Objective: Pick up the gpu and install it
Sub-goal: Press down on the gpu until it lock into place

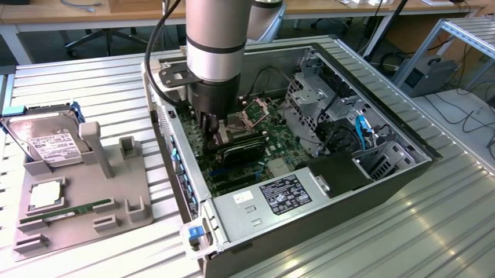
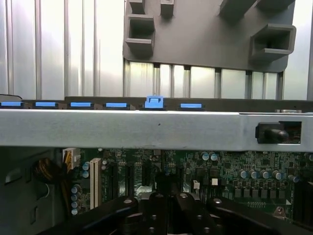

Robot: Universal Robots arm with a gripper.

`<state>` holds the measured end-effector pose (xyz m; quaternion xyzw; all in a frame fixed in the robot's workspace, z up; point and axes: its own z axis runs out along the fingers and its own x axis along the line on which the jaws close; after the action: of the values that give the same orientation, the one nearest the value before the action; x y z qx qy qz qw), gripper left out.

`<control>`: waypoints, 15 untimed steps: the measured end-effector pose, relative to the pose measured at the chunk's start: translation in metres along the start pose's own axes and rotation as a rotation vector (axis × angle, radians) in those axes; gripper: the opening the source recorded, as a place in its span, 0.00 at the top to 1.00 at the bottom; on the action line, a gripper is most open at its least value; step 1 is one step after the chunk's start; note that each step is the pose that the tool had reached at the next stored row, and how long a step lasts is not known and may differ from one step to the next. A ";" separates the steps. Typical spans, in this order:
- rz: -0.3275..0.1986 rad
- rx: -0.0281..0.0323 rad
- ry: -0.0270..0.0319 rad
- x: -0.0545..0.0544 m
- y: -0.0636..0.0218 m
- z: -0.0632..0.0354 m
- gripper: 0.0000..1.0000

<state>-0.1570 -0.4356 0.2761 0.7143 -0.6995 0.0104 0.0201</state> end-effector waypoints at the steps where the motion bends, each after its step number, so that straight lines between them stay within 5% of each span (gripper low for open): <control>1: 0.000 0.0001 0.0000 -0.001 0.0001 0.0001 0.89; 15: 0.000 -0.0001 0.0001 -0.007 0.0021 0.0002 0.89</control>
<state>-0.1592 -0.4283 0.2757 0.7143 -0.6995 0.0104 0.0201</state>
